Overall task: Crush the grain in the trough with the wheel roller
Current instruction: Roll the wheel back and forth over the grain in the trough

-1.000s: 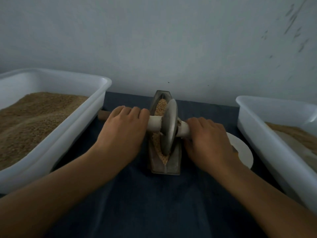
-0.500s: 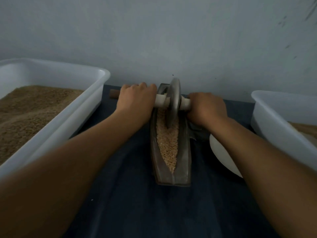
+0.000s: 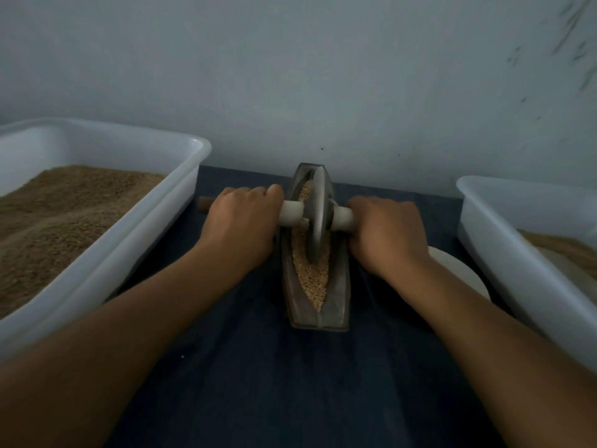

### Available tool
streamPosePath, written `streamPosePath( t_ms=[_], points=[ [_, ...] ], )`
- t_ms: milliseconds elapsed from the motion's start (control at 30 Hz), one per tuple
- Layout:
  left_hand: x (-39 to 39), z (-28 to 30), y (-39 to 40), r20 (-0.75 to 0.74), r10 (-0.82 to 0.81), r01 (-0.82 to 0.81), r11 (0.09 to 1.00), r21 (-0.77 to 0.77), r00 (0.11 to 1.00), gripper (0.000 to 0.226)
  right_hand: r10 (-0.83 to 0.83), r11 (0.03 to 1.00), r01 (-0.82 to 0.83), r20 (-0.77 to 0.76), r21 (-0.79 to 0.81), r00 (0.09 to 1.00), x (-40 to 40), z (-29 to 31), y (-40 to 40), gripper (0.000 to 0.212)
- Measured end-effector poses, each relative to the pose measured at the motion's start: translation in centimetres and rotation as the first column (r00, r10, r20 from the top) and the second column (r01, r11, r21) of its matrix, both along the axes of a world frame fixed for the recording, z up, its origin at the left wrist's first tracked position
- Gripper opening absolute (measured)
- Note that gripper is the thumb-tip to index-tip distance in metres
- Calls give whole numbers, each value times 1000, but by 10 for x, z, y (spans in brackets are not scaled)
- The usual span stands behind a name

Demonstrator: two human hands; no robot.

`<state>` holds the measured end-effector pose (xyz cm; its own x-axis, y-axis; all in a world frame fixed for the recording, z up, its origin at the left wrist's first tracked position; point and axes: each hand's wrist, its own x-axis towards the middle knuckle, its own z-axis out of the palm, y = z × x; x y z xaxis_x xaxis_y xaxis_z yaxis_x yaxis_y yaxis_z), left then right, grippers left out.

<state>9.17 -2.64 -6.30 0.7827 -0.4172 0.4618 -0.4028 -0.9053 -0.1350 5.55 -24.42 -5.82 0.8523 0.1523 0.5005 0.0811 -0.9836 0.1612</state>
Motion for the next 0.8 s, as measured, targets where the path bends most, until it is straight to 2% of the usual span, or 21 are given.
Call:
streamPosePath(
  t_ms=[200, 367, 633, 800],
  points=[
    [-40, 11, 10, 71, -124, 128, 991, -48, 990, 27, 71, 995, -75, 58, 64, 996, -54, -5, -1, 19],
    [-55, 14, 15, 115, -144, 150, 988, -44, 983, 31, 100, 991, -107, 83, 84, 992, -67, -7, -1, 21],
    [-22, 3, 8, -2, -69, 69, 997, -26, 998, 42, 47, 999, -47, 75, -3, 996, -23, -9, -4, 18],
    [13, 7, -3, -53, -20, 19, 1000, -19, 998, 48, -1, 1000, 0, -19, -23, 1000, 22, -2, -9, 21]
  ],
)
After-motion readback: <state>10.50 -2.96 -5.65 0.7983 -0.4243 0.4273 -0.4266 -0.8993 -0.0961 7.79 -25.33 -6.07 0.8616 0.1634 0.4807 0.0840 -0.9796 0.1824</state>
